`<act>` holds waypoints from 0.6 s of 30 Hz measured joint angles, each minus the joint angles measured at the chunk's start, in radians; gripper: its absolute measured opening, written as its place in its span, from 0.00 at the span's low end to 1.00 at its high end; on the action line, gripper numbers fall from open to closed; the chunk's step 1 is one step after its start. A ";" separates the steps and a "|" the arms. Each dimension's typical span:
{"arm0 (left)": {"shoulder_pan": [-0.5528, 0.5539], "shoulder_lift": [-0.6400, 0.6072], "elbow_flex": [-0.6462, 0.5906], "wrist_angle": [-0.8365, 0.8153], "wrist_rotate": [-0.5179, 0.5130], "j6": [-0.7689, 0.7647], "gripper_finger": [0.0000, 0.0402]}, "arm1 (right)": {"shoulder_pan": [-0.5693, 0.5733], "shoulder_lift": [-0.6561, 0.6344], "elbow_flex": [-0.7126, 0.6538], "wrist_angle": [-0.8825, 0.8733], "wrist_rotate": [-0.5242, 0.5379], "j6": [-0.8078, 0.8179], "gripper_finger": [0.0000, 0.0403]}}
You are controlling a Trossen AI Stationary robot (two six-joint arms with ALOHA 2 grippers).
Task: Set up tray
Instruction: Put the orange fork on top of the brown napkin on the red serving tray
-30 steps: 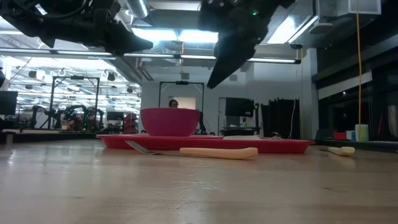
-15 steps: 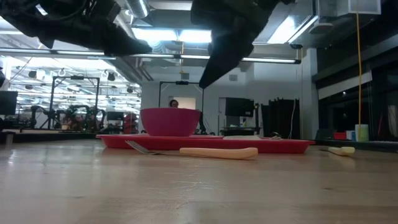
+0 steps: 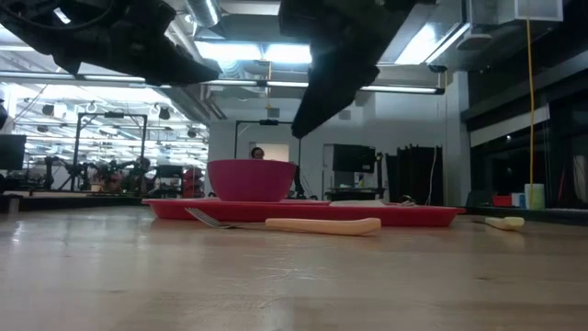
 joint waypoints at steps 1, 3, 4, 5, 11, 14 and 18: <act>0.000 0.000 0.000 -0.001 0.000 0.000 0.00 | 0.001 0.008 0.000 0.011 -0.002 0.013 0.37; 0.000 0.000 0.000 -0.009 0.000 0.000 0.01 | 0.001 0.019 0.000 0.009 -0.004 0.041 0.40; 0.000 0.000 0.000 -0.009 0.000 0.000 0.01 | 0.001 0.029 0.000 0.011 -0.008 0.054 0.41; 0.000 0.000 0.000 -0.011 0.000 0.001 0.01 | 0.001 0.038 0.000 0.022 -0.018 0.066 0.42; 0.000 0.000 0.000 -0.026 0.000 0.000 0.00 | 0.000 0.090 0.000 0.016 -0.030 0.094 0.47; 0.000 0.000 0.000 -0.025 0.000 0.000 0.00 | 0.000 0.113 0.000 0.021 -0.024 0.119 0.47; -0.001 0.000 0.000 -0.025 0.000 0.000 0.01 | -0.001 0.130 -0.001 0.016 -0.023 0.169 0.47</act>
